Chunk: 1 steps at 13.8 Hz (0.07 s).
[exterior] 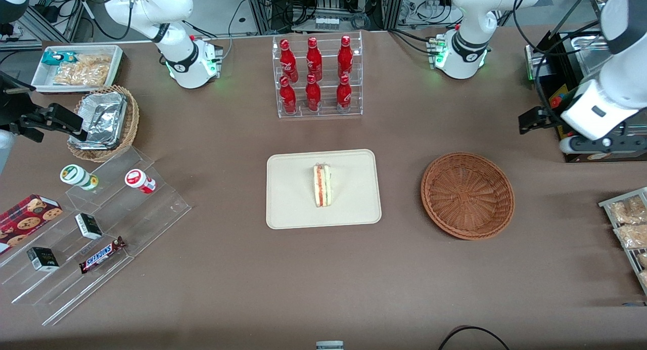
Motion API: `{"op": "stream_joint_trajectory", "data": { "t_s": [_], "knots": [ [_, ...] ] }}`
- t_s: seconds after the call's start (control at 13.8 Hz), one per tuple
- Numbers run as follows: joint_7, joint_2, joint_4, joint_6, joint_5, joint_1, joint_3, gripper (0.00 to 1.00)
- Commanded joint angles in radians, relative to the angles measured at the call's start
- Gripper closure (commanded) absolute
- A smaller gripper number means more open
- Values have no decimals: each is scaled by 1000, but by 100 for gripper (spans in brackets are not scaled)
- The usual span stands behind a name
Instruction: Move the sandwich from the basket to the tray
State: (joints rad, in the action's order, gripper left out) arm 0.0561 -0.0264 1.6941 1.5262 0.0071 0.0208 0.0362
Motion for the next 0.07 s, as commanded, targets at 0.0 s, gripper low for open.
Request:
{"op": "stream_joint_trajectory", "data": {
  "t_s": [0.0],
  "knots": [
    [-15, -15, -2, 6, 7, -8, -12, 0]
  ]
}}
